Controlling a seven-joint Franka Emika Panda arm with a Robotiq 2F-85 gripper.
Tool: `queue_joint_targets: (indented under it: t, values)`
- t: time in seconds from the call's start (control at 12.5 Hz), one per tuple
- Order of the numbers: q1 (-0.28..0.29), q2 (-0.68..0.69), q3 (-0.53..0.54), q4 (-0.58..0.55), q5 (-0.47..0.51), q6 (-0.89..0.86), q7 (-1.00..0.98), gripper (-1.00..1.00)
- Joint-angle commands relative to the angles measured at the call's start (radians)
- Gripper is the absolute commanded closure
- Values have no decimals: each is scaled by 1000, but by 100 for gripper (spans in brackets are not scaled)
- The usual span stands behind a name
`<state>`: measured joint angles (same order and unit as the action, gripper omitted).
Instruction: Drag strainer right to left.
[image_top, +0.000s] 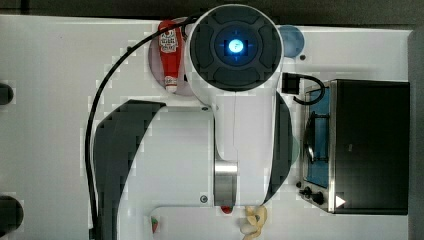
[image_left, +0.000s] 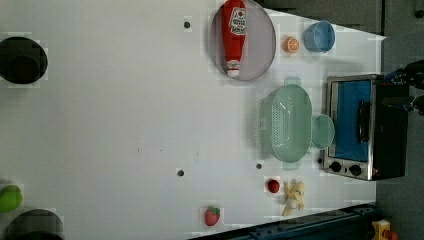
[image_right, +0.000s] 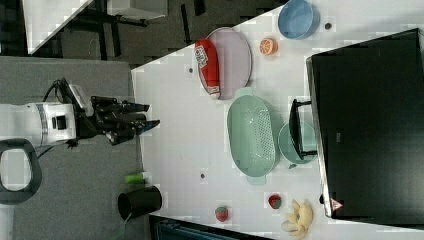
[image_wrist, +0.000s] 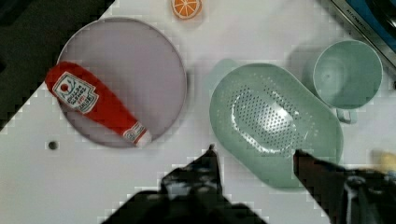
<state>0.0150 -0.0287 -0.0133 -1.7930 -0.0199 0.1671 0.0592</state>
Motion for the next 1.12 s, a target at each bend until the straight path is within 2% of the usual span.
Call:
queue_joint_targets:
  t: [0.08,0.24,0.48,0.64,0.88,1.12]
  values:
    - [-48,-389,-48,-131,-11,-243,-53,-60]
    - [-48,-386,-48,-143,-11,-241,-52,-99]
    - [-47,-354,-47,-204,-11,-219,-47,-100]
    - [-47,-318,-45,-269,-9,-145,-44,-100]
    - [-47,-263,-46,-393,-8,42,-7,-100]
    - [-46,-196,-44,-525,-8,292,182,-100]
